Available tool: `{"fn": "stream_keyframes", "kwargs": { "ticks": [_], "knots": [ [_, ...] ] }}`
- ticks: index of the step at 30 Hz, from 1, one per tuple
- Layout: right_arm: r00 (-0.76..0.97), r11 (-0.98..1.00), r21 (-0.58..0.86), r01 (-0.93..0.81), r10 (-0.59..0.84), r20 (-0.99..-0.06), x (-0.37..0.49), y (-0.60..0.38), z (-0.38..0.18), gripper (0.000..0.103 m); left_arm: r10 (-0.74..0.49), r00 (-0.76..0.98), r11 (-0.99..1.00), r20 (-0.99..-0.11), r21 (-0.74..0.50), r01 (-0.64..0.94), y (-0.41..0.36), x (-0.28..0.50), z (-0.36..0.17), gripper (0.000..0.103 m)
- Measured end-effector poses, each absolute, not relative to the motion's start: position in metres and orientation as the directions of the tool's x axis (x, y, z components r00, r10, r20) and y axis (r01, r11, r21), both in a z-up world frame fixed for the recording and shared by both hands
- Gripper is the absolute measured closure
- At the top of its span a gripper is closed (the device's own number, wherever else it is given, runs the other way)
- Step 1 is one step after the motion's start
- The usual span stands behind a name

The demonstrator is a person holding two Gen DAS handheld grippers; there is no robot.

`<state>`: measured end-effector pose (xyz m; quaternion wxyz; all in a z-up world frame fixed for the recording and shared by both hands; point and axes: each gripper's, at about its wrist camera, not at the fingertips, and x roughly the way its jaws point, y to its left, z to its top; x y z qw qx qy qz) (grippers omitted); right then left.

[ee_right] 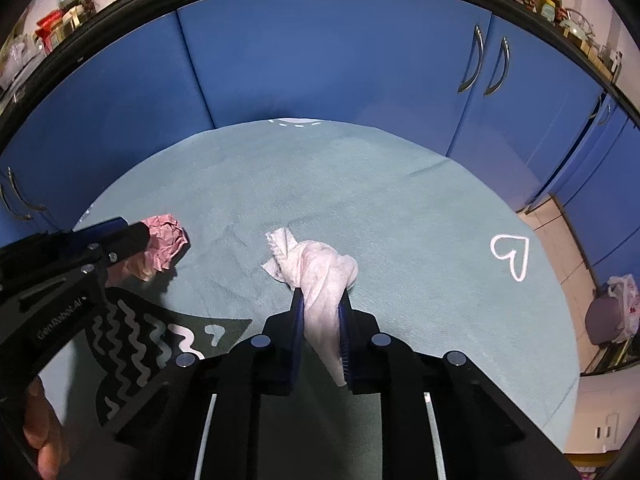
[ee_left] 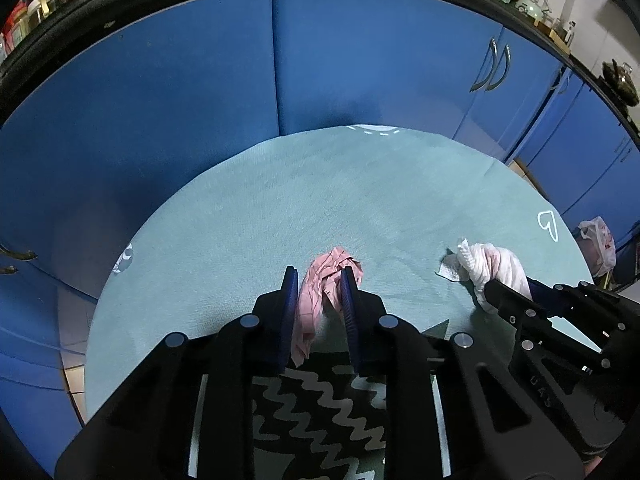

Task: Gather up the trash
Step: 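Lift the cloth and bag and carry both over the black bin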

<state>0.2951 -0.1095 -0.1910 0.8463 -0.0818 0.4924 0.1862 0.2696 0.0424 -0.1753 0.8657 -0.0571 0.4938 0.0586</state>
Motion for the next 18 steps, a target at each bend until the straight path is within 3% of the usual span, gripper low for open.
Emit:
{"fn": "stream_keyframes", "kwargs": {
  "ticks": [18],
  "knots": [
    [0.491, 0.925, 0.043, -0.379, 0.24, -0.838, 0.273, -0.123, -0.163, 0.088, 0.047, 0.551, 0.989, -0.834, -0.04, -0.144, 0.034, 0.249, -0.145, 0.081]
  ]
}}
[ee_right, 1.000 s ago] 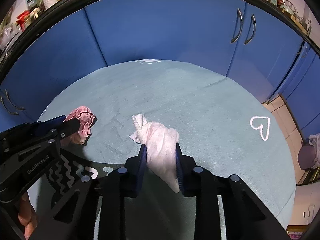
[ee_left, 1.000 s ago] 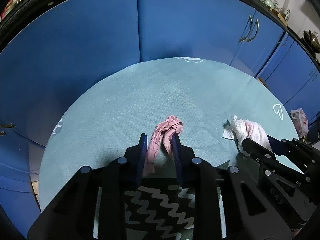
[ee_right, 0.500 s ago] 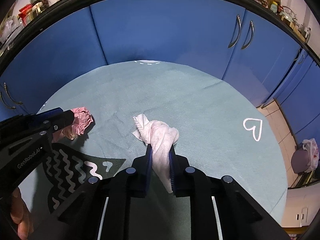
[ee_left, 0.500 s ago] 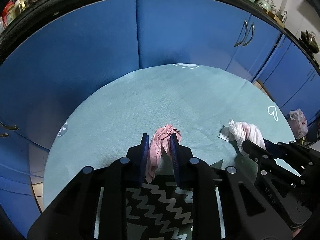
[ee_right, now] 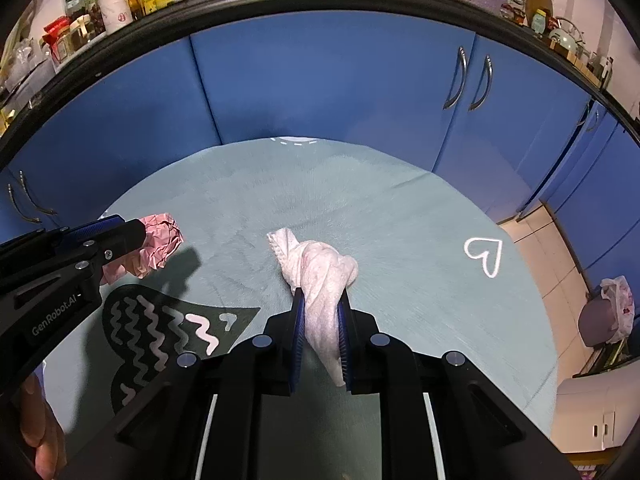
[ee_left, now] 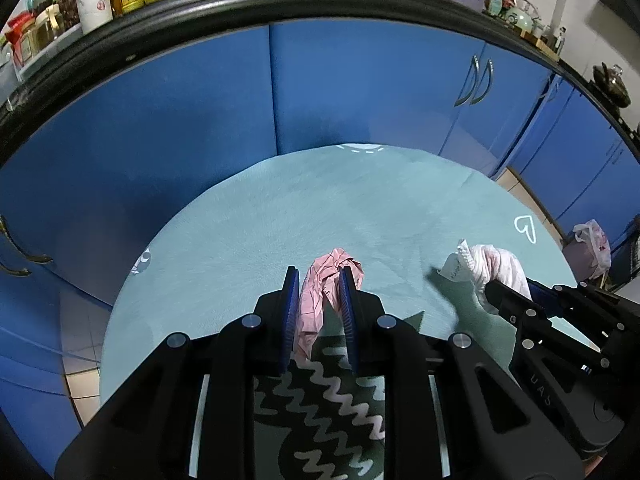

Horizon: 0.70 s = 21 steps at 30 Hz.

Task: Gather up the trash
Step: 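Lift the cloth and bag and carry both over the black bin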

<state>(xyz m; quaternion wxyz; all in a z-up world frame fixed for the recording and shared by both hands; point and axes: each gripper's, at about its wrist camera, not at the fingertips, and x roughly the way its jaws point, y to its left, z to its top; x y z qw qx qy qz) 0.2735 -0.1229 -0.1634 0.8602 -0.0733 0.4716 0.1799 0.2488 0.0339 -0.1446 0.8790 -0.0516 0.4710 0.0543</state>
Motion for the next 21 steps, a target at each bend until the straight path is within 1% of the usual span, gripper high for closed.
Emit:
{"fn": "stream_keyframes", "kwargs": {
  "ticks": [13, 21],
  "knots": [
    [0.549, 0.935, 0.044, -0.351, 0.244, -0.799, 0.246, -0.144, -0.129, 0.088, 0.038, 0.597, 0.994, -0.802, -0.029, -0.101, 0.008, 0.221, -0.113, 0.081],
    [0.59, 0.953, 0.043, -0.299, 0.219, -0.777, 0.221, -0.184, -0.111, 0.088, 0.01, 0.626, 0.999, -0.779, -0.015, -0.035, -0.033, 0.202, -0.091, 0.081]
  ]
}}
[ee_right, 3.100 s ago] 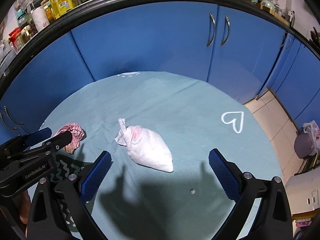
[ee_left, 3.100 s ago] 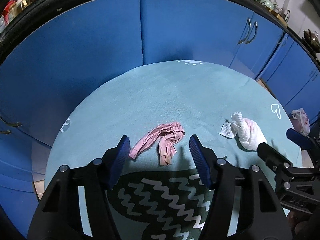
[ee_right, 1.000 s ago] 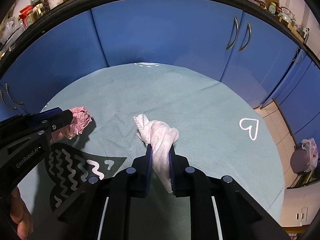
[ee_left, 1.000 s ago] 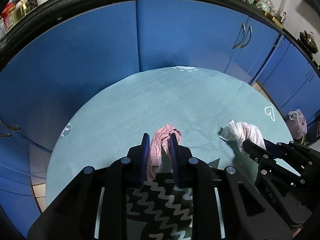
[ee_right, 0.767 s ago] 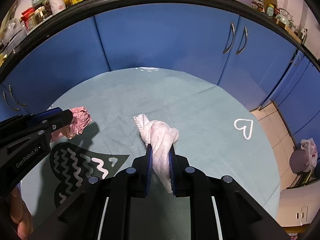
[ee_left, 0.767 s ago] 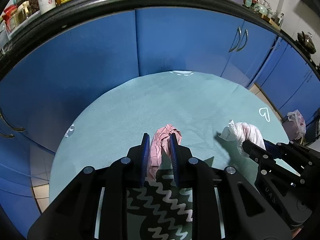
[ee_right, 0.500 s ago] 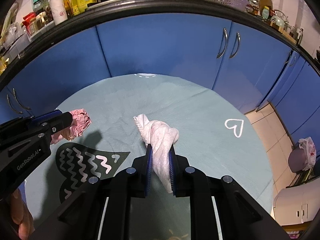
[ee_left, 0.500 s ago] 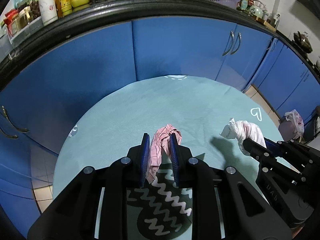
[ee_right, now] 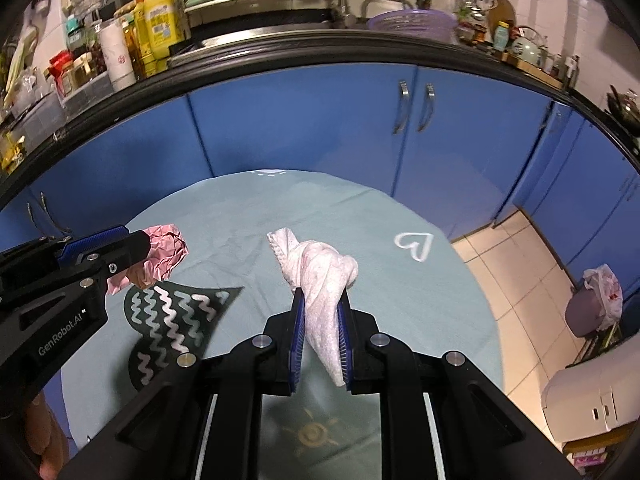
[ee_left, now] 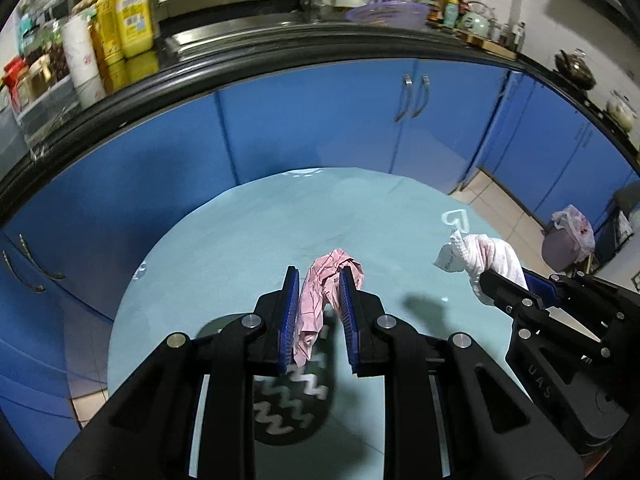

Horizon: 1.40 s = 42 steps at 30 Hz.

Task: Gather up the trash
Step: 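Lift the cloth and bag and carry both over the black bin, then open the right gripper to drop the bag while the left drops the cloth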

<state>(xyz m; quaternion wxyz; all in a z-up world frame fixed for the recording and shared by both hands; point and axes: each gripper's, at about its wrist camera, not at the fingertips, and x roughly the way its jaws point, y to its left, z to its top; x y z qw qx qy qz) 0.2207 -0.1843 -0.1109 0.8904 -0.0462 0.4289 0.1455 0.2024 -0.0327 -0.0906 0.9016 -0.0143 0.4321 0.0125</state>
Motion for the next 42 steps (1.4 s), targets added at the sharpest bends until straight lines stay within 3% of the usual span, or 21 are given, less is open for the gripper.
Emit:
{"fn": "stream_keyframes", "kwargs": {
  "ticks": [23, 42],
  "knots": [
    [0.677, 0.999, 0.054, -0.008, 0.045, -0.734, 0.14, -0.368, -0.086, 0.088, -0.168, 0.638, 0.949, -0.751, 0.052, 0.311, -0.224, 0.156, -0.059, 0.081],
    [0.642, 0.967, 0.067, 0.246, -0.111, -0.758, 0.091, -0.498, -0.096, 0.088, -0.319, 0.572, 0.837, -0.756, 0.058, 0.544, -0.358, 0.127, -0.055, 0.081]
  ]
}}
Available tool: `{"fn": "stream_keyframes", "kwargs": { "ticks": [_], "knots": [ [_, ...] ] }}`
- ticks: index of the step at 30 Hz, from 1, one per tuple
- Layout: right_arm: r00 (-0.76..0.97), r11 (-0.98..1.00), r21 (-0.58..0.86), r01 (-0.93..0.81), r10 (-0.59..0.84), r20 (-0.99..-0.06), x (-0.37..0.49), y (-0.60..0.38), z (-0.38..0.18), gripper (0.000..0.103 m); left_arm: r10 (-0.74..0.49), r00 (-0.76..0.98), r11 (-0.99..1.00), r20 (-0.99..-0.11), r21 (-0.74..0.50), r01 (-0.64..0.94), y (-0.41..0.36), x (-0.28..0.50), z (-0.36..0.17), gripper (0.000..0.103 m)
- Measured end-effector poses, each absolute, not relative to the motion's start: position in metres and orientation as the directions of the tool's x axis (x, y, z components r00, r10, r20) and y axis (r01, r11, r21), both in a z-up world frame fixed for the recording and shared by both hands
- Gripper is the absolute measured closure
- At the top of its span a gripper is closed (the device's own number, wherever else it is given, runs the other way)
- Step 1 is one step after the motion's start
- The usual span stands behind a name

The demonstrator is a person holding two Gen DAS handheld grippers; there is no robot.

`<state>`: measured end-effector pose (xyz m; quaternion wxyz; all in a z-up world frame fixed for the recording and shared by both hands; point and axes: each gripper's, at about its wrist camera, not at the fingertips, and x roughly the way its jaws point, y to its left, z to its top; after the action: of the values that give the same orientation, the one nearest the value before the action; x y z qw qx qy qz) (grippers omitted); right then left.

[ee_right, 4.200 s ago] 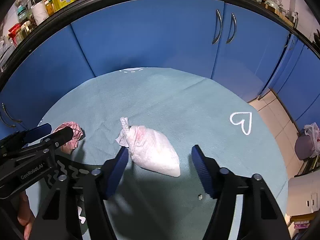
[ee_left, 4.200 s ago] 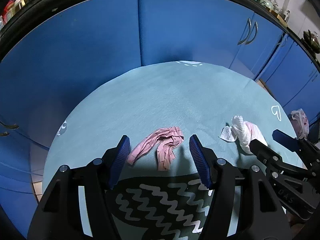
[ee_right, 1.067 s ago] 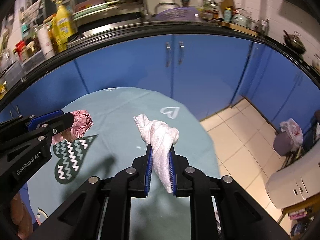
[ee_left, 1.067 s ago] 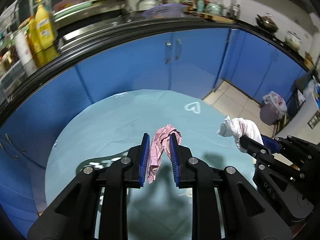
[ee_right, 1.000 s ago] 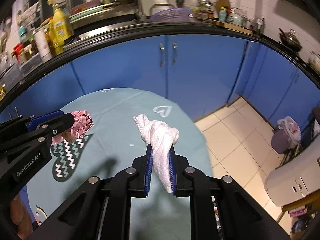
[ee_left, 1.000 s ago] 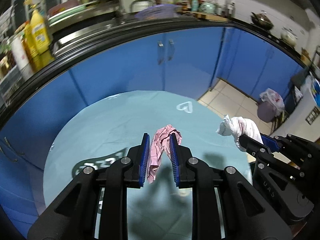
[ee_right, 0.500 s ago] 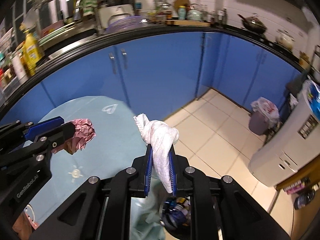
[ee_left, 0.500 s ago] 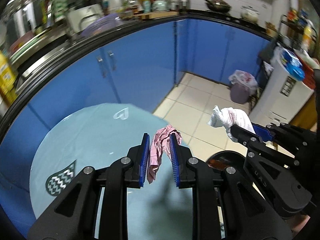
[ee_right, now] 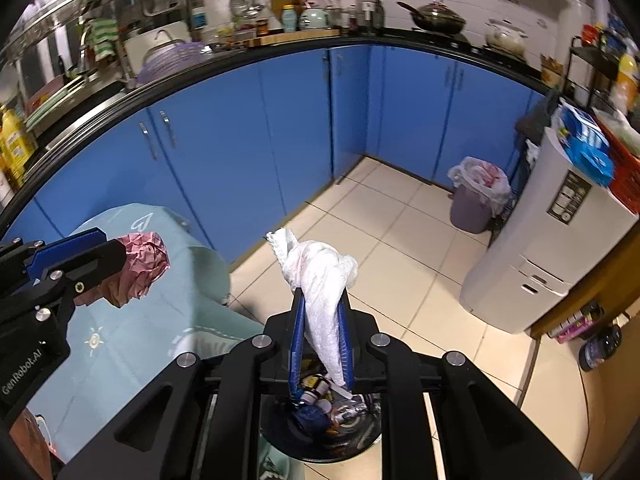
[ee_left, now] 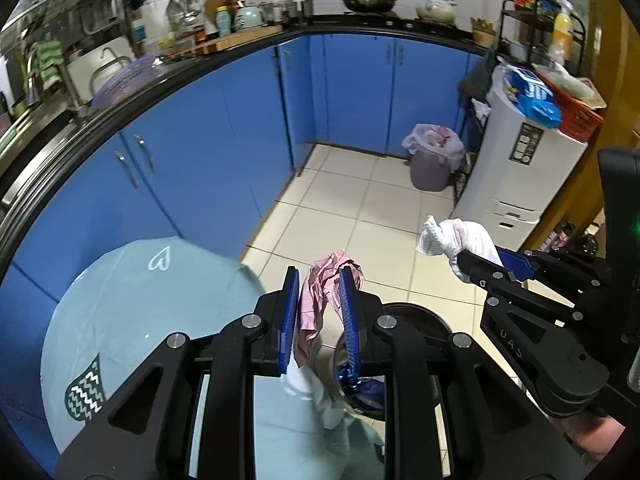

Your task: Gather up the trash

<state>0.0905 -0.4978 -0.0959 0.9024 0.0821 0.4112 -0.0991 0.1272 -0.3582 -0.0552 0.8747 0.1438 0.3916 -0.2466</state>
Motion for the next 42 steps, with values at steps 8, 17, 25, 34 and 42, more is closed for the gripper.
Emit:
{"fn": "stream_keyframes", "kwargs": {
  "ticks": [8, 17, 25, 34, 42],
  "knots": [
    [0.636, 0.95, 0.081, 0.303, -0.138, -0.76, 0.073, -0.529, -0.099, 0.088, -0.341, 0.539, 0.815, -0.77, 0.043, 0.577, -0.381, 0.121, -0.055, 0.079],
    [0.635, 0.946, 0.097, 0.309, -0.13, -0.761, 0.069, -0.533, -0.102, 0.088, -0.354, 0.605, 0.837, -0.713, 0.047, 0.545, -0.377, 0.114, -0.041, 0.004],
    [0.637, 0.952, 0.12, 0.281, -0.091, -0.765, 0.072, -0.526, -0.106, 0.087, -0.339, 0.597, 0.847, -0.727, 0.039, 0.53, -0.375, 0.118, -0.042, 0.004],
    [0.672, 0.962, 0.134, 0.236, -0.062, -0.738, 0.071, -0.519, -0.1, 0.008, -0.34, 0.59, 0.85, -0.733, 0.028, 0.525, -0.372, 0.121, -0.04, 0.004],
    [0.668, 0.959, 0.117, 0.258, -0.089, -0.739, 0.072, -0.52, -0.096, 0.008, -0.346, 0.589, 0.847, -0.73, 0.027, 0.531, -0.37, 0.118, -0.039, 0.004]
  ]
}}
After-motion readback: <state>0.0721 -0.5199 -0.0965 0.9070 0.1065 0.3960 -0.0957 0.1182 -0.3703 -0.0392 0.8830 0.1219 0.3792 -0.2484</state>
